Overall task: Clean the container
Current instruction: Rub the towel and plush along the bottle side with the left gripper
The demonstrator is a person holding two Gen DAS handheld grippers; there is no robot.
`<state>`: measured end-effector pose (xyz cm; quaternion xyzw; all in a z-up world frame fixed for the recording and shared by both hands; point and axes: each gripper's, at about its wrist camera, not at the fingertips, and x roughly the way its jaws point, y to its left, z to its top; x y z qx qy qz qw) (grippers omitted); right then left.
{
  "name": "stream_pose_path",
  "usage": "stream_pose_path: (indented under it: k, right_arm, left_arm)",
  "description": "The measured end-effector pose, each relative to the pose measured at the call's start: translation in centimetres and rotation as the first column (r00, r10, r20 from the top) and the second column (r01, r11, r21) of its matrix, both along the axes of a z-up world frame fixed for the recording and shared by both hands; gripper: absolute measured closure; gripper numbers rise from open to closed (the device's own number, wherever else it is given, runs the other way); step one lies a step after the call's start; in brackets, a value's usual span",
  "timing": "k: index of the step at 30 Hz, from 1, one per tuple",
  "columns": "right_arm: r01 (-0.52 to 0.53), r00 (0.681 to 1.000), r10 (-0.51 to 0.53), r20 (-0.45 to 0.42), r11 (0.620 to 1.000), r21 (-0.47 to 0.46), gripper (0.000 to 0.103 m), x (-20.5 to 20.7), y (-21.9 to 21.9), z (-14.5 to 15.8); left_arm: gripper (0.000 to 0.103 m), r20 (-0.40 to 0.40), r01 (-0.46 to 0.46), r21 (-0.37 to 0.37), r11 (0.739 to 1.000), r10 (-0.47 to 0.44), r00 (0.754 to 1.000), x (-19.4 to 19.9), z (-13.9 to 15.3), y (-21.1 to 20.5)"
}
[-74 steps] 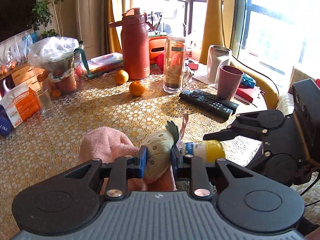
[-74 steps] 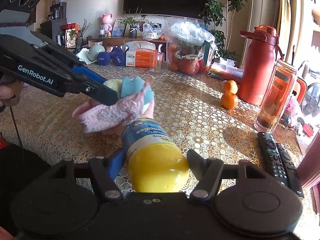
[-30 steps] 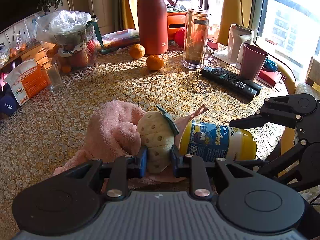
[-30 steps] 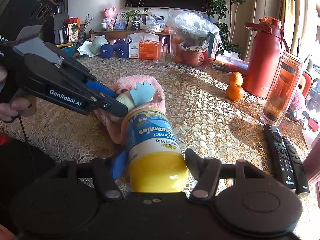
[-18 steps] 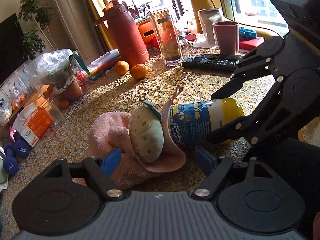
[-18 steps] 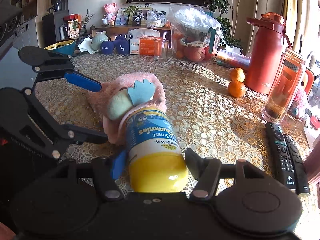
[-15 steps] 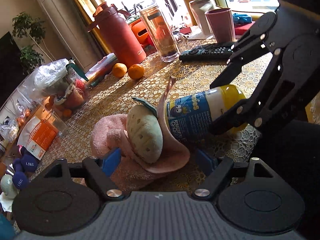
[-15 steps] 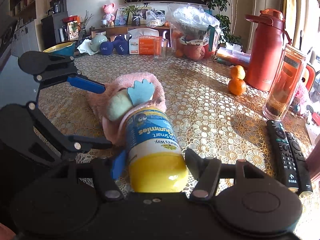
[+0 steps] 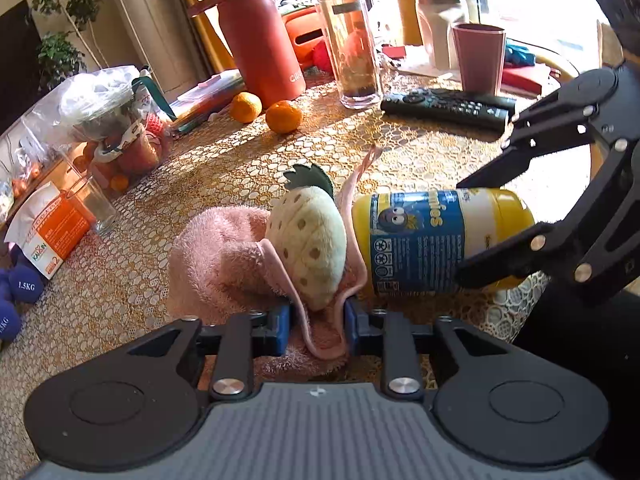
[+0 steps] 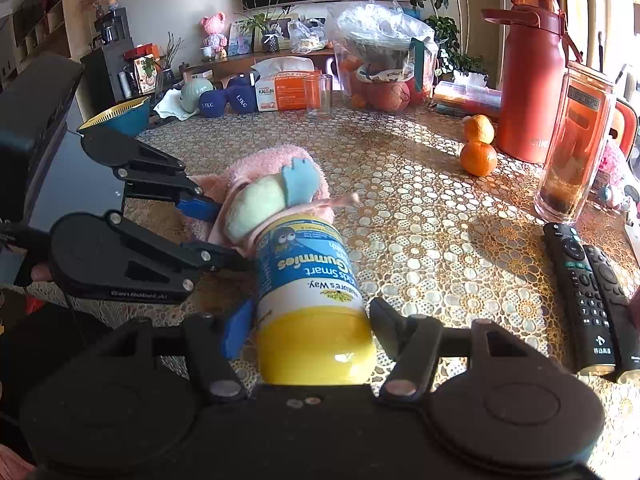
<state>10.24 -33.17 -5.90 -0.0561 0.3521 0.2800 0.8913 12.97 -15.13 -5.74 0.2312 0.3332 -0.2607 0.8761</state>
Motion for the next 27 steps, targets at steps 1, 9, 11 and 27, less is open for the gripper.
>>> stream_pose_path:
  k: [1,9,11,27]
  right_arm:
    - [0.005,1.000,-0.005,0.001,1.000,0.009,0.041,0.0,-0.1,0.0]
    - [0.094,0.992,-0.079,-0.097,0.983,0.157,0.041,0.5,-2.0,-0.5]
    - [0.095,0.992,-0.081,-0.095,0.984,0.154,0.041,0.4,-1.8,-0.5]
    - [0.058,0.997,-0.053,-0.048,0.993,0.105,0.041,-0.1,-1.0,-0.4]
  left_arm:
    - [0.088,-0.006,-0.008,-0.016,1.000,0.008,1.000,-0.1,0.3,0.2]
    - [0.096,-0.070,-0.044,-0.187,0.981,0.032,0.997,-1.5,3.0,1.2]
    - [0.096,-0.091,-0.018,-0.241,0.970,-0.004,0.996,-2.1,3.7,0.8]
    - [0.095,-0.031,-0.048,-0.187,0.981,0.042,0.999,-0.1,4.2,-0.7]
